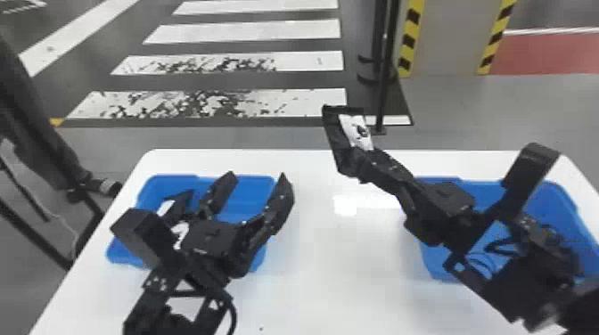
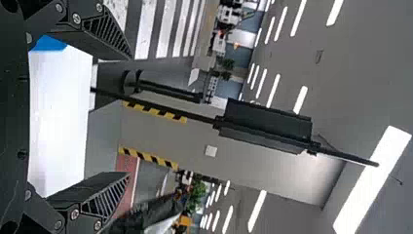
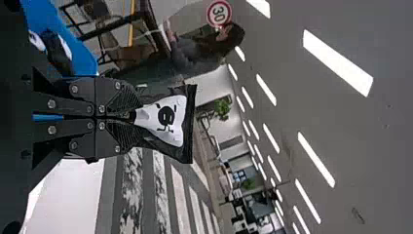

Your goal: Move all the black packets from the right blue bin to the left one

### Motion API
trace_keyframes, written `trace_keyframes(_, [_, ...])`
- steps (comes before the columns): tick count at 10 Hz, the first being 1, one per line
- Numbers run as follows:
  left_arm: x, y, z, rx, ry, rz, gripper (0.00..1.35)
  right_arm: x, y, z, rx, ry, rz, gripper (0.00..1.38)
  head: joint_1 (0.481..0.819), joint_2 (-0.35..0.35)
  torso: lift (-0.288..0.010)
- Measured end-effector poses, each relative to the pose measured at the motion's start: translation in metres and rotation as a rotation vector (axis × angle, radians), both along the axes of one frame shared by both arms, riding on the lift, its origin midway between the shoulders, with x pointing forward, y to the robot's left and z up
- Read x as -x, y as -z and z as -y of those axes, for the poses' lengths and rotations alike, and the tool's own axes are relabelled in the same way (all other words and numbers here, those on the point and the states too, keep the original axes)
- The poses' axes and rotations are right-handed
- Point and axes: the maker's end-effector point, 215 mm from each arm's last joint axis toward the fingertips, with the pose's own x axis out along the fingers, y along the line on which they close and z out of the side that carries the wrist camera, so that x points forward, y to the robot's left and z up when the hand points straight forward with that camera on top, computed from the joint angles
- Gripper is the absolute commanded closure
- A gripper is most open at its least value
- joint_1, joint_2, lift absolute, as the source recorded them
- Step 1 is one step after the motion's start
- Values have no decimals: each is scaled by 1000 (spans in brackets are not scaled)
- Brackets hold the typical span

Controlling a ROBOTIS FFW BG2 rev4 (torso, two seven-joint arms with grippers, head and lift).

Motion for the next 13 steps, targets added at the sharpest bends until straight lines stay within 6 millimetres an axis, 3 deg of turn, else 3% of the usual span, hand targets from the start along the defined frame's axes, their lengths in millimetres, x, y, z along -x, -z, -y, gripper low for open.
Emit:
trace_keyframes(2, [0,-14,16,94,63,8,199,14,13,-30,-5,-71,-28,1131,695,147,-140])
trace_keyframes(5, [10,-52,19,205,84,70,200,29,19,-57,-15,-135,-44,1131,695,184,-140])
trace_keyframes(8, [11,-48,28,195,109,38,200,49,16,-89,-54,-212,-62,1131,695,216,-140])
trace_keyframes(10, [9,-48,21,141,87,56,208,61,16,-101,-73,-247,-79,1131,695,237,-140])
trace_keyframes(11, [8,-49,18,126,71,63,343,67,18,-106,-77,-262,-87,1131,695,250,-140])
trace_keyframes(12, [7,-47,15,115,43,55,814,71,18,-110,-82,-274,-94,1131,695,264,-140])
trace_keyframes(13, [8,-40,18,129,31,16,1012,71,18,-112,-86,-278,-95,1131,695,265,-140])
